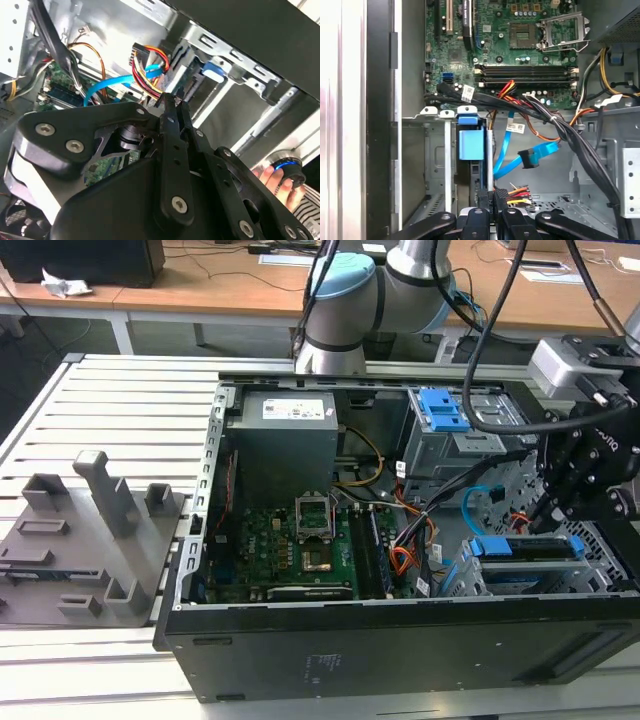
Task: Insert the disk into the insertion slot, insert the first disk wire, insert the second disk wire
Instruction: 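Insert the first disk wire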
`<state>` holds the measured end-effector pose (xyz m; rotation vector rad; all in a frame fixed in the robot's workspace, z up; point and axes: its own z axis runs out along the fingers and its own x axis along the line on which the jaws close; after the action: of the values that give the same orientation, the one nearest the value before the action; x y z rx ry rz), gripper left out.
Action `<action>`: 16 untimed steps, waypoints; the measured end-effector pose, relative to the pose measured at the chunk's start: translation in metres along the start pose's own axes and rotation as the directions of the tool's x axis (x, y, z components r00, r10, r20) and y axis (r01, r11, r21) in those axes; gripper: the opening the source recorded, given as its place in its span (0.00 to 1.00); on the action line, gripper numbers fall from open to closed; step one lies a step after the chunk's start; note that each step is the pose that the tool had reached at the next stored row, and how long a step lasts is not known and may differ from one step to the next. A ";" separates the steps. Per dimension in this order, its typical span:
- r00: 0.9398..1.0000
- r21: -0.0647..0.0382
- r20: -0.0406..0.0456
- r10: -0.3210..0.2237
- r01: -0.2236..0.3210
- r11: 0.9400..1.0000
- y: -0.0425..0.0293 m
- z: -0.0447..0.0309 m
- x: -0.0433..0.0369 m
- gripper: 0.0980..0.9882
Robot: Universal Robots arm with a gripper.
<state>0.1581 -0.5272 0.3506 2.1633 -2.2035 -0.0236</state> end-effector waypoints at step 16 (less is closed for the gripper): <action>1.000 0.000 0.000 0.000 0.000 1.000 -0.0072 0.0044 0.0082 0.07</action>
<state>0.1649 -0.5356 0.3461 2.1635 -2.2034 -0.0242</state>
